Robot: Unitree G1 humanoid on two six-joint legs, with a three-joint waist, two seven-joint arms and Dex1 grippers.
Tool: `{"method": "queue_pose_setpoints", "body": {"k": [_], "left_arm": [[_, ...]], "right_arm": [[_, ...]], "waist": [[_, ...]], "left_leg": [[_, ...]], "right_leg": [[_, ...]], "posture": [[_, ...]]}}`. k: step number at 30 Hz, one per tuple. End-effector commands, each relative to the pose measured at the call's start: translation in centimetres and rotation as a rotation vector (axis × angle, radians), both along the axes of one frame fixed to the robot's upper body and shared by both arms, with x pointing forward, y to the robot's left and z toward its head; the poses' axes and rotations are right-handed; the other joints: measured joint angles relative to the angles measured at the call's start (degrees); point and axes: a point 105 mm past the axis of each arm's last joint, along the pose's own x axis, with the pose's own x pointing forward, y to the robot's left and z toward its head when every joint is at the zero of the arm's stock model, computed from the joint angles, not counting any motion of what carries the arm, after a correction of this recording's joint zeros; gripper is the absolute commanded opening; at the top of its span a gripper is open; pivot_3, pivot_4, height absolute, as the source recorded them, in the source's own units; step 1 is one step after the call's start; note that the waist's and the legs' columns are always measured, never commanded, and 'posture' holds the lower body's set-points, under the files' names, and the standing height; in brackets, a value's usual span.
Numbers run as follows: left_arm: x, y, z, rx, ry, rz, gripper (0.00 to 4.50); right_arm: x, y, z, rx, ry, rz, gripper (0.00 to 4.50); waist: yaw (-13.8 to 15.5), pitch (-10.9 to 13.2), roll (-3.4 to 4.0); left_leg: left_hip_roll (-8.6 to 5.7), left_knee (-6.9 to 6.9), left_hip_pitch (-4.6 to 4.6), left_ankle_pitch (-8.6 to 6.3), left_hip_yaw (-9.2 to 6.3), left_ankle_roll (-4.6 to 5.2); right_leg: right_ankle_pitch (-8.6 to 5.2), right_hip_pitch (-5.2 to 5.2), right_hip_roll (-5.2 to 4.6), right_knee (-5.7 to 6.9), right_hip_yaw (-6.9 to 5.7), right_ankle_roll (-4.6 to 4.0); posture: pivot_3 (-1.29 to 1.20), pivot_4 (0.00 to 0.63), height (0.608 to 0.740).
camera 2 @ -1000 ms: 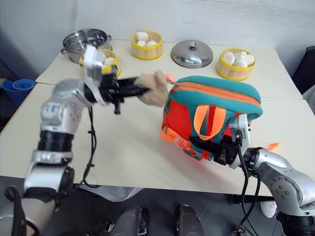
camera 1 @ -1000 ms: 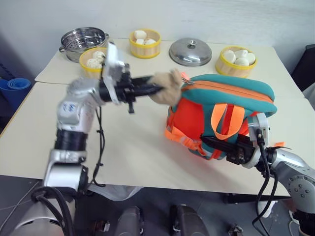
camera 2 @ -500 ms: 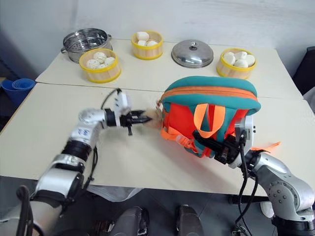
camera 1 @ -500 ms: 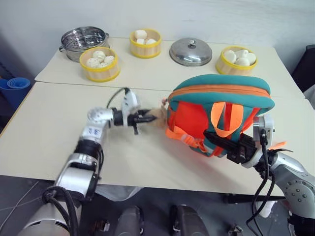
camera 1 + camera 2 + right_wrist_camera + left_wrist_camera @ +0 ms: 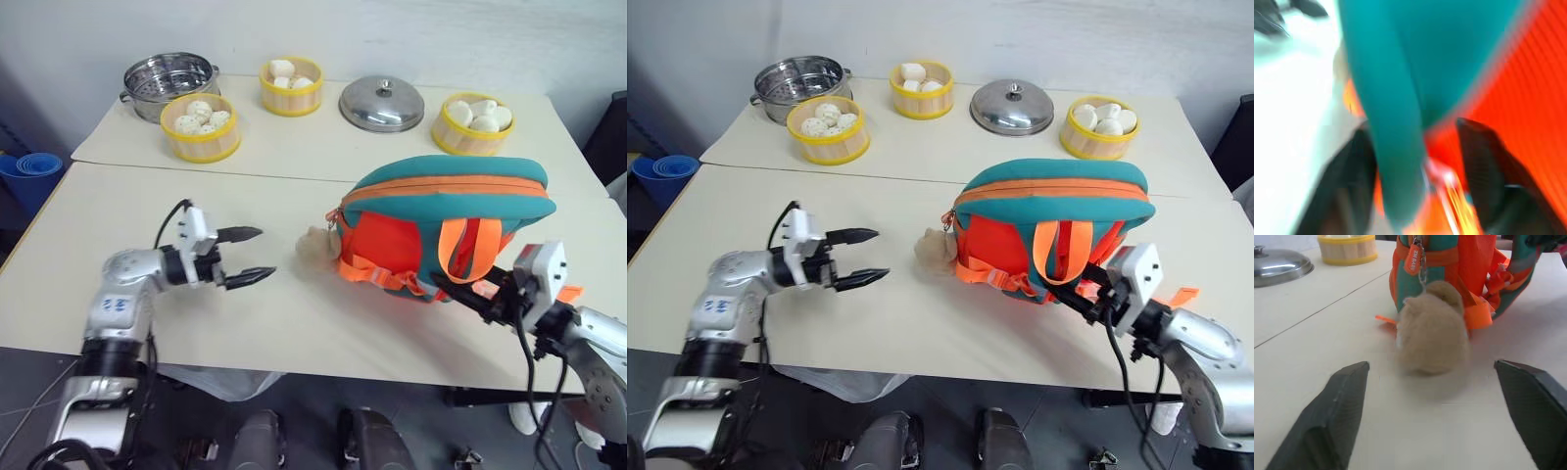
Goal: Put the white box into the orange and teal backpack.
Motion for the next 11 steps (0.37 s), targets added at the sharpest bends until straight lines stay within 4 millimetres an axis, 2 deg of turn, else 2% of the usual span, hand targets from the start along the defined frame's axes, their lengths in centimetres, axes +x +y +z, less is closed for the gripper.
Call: {"method": "queue_pose_setpoints", "body": {"k": [1,3,5,7,11], "left_arm": [[-1.9,1.6,-0.6,0.091,-0.043,0.021,4.5],[-2.9,2.9,-2.4,0.211,-0.014,0.065,4.5],[-4.2,3.5,-2.9,0.22,0.024,0.065,4.5],[-4.6,3.7,-2.6,0.207,0.002,0.093,4.5],[-4.8,3.7,-2.0,0.168,-0.024,0.137,4.5]], "right_arm": [[-1.5,-3.3,0.0,-0.126,-0.073,-0.039,3.68],[-2.1,-5.8,-1.3,-0.22,-0.051,-0.066,4.4],[-2.5,-7.6,-2.3,-0.281,0.003,-0.062,4.46],[-2.2,-8.9,-2.3,-0.316,-0.021,-0.087,4.46],[-1.7,-9.5,-3.1,-0.389,-0.037,-0.06,4.46]], "waist": [[0.0,0.0,0.0],[0.0,0.0,0.0],[-0.2,0.0,0.03],[-0.2,0.0,0.03],[-0.2,0.0,0.04]], "left_leg": [[0.01,-0.01,0.04,-0.02,0.0,0.02],[0.0,-0.06,0.09,-0.08,0.0,0.07],[-0.01,-0.07,0.09,-0.2,0.05,0.22],[0.0,-0.09,0.11,-0.23,0.04,0.27],[0.04,-0.21,0.17,-0.12,-0.01,0.09]], "right_leg": [[0.0,0.03,0.0,0.0,0.0,-0.01],[-0.01,0.07,-0.03,-0.05,0.01,-0.02],[-0.01,0.06,-0.04,-0.1,0.05,-0.02],[-0.03,0.04,-0.08,-0.1,0.06,-0.06],[-0.08,0.01,-0.09,-0.06,0.03,-0.16]], "posture": [[0.0,0.15,0.74],[0.0,0.15,0.74],[0.0,0.15,0.74],[0.0,0.15,0.74],[0.0,0.15,0.74]]}}
